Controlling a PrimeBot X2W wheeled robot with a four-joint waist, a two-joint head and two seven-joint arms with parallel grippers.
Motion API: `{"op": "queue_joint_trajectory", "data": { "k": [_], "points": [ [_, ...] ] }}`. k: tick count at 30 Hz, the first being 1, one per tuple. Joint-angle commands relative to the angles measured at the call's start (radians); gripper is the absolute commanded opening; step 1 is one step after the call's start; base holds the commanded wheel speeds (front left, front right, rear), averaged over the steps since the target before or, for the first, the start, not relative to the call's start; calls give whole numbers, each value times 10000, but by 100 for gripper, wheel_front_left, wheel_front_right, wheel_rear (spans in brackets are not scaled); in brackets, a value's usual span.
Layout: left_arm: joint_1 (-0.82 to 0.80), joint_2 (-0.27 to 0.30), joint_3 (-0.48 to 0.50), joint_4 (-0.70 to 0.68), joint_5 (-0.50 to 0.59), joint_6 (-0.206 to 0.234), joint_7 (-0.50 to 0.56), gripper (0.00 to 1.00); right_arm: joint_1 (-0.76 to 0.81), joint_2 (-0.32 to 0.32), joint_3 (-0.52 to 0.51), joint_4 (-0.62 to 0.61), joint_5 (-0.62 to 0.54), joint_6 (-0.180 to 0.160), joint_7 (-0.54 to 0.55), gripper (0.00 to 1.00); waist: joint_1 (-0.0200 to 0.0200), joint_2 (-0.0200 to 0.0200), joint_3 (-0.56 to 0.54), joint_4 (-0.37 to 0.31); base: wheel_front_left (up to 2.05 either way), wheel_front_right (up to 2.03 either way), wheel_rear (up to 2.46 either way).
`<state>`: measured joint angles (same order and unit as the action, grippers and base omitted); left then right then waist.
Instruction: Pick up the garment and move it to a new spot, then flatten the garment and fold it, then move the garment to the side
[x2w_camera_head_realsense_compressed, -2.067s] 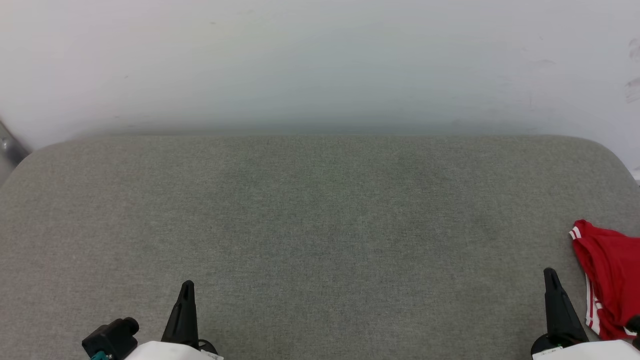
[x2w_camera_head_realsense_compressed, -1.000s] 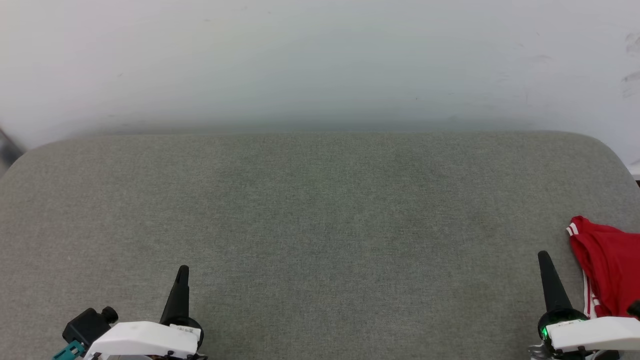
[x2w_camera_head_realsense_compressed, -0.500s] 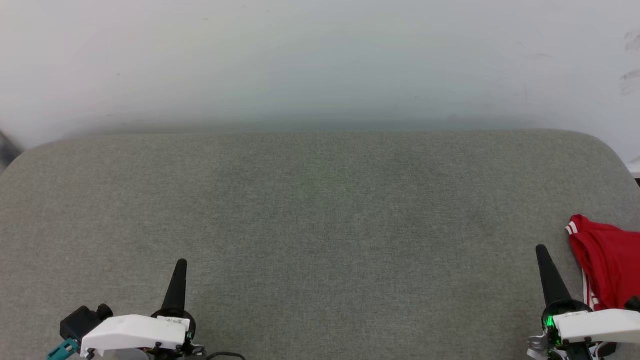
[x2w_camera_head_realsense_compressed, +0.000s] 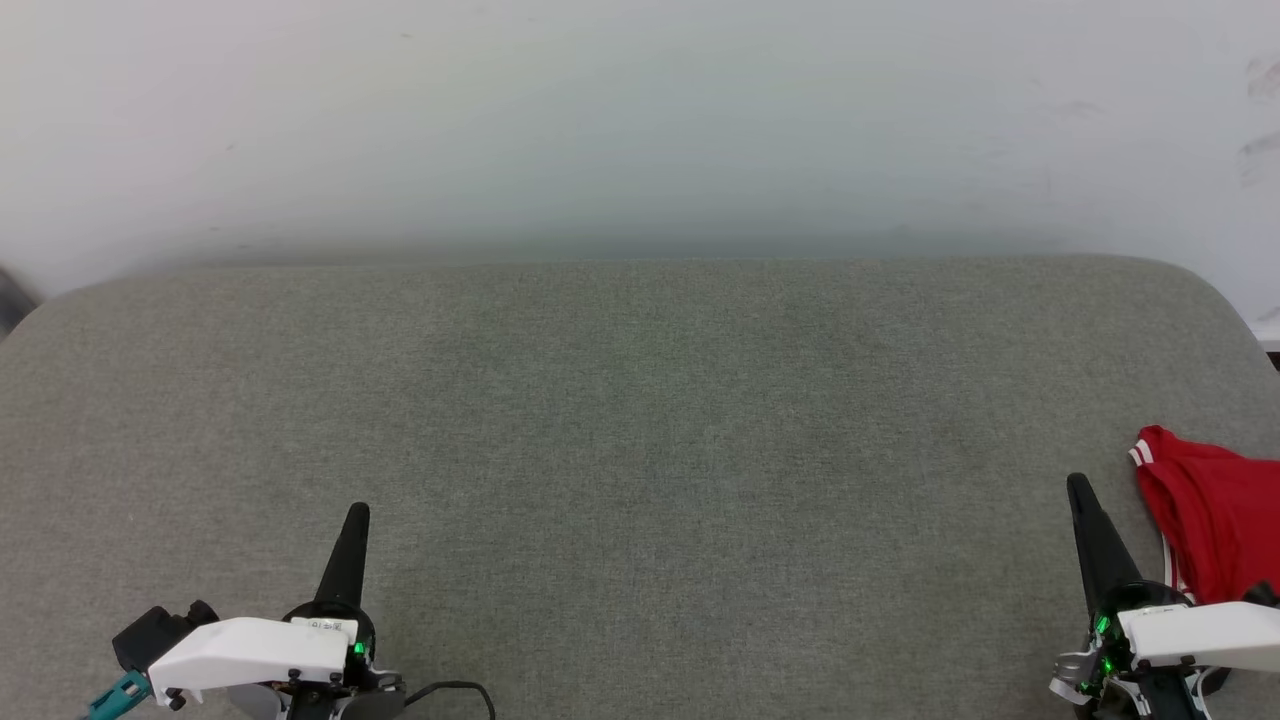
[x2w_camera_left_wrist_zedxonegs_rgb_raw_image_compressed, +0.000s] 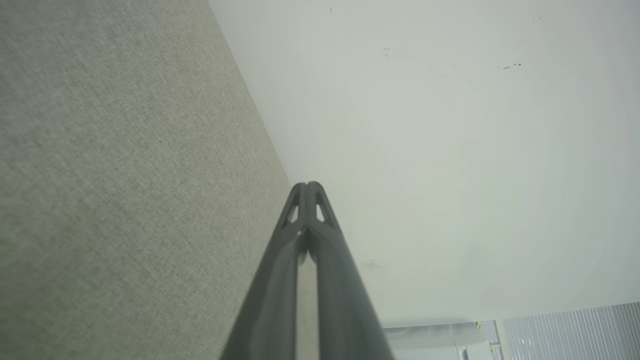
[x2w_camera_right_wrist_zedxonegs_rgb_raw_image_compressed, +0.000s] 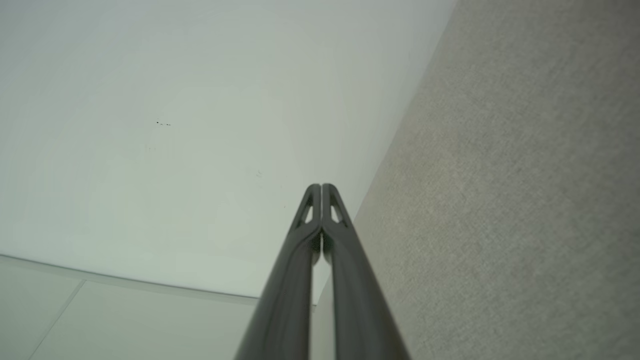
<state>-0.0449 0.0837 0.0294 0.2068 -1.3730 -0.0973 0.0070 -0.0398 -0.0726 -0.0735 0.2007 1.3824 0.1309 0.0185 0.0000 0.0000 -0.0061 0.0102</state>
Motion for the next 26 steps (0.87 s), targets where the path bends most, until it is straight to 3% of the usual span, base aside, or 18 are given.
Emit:
{"op": "queue_joint_trajectory", "data": {
  "k": [1,26],
  "points": [
    [-202,33,48,3,-262,-88,73,0,-205,-46,-21,17,237,-1,74,0,0,0,4,-4,0,0,0],
    [-547,-24,353,287,-2132,-297,599,0,-604,5,-100,346,1979,-3,592,0,0,0,67,-74,0,0,0]
  ]
}}
